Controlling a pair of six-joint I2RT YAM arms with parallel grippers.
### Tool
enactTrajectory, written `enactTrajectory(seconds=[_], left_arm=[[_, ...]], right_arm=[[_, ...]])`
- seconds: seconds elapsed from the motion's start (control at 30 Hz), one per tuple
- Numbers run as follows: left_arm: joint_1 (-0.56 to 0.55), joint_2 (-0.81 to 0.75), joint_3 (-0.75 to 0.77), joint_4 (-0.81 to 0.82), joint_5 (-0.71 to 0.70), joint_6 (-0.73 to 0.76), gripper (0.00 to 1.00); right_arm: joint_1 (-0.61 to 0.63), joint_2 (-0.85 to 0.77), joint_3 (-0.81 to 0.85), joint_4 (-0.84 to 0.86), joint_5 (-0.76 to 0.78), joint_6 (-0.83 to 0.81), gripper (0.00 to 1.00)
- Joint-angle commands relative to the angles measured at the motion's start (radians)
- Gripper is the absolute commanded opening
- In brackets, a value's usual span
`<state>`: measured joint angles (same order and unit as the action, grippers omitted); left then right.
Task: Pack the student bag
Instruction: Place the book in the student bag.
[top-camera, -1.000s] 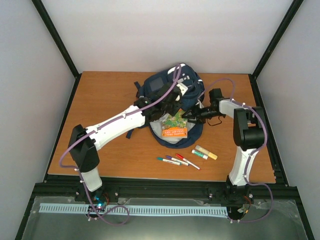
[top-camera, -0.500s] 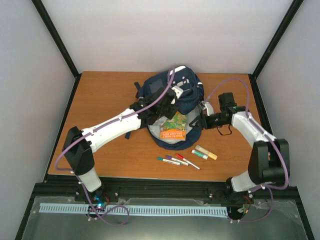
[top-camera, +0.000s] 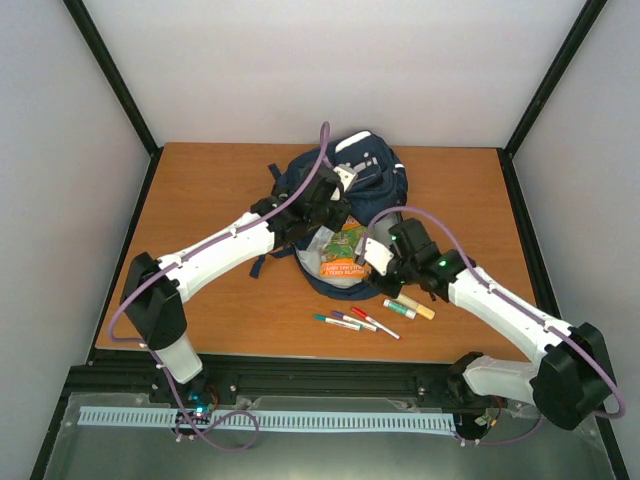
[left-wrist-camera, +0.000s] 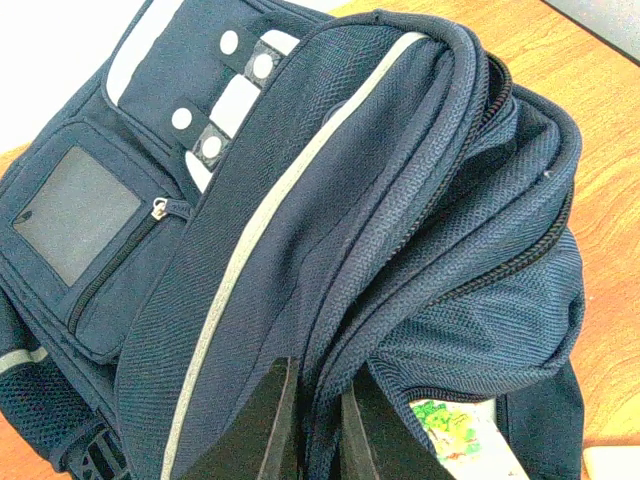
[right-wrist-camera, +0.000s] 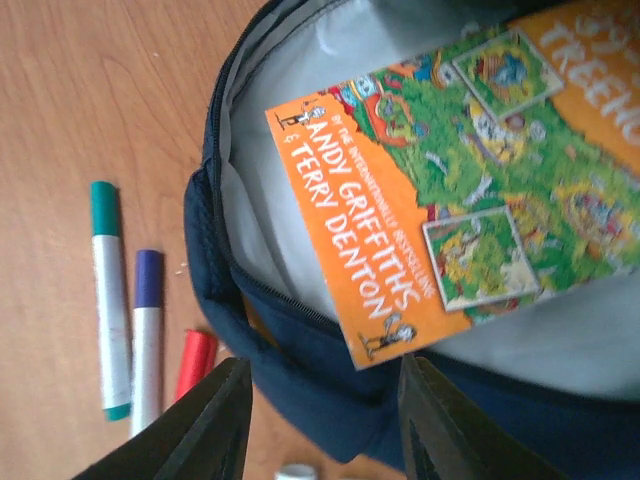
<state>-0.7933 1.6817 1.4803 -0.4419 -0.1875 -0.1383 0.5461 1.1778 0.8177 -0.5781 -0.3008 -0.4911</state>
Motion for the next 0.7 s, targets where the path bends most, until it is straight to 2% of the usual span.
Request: enactTrajectory(seconds=[0.0, 0.23, 0.43, 0.67], left_arm=[[0.017, -0.07, 0.012, 0.046, -0.001, -0.039, 0.01], [0.017, -0.09, 0.012, 0.045, 0.003, -0.028, 0.01], [0.017, -0.104, 0.014, 0.04, -0.007, -0.011, 0.01], [0.017, -0.097, 0.017, 0.033, 0.016, -0.015, 0.01]], right_arm=[[0.13, 0.005, -0.015, 0.159, 0.301, -0.193, 0.41], [0.25, 0.134, -0.019, 0.269, 0.46, -0.359, 0.45], [0.262, 0.23, -0.035, 0.352, 0.496, -0.422, 0.52], [0.264, 0.317, -0.039, 0.396, 0.514, -0.48, 0.55]])
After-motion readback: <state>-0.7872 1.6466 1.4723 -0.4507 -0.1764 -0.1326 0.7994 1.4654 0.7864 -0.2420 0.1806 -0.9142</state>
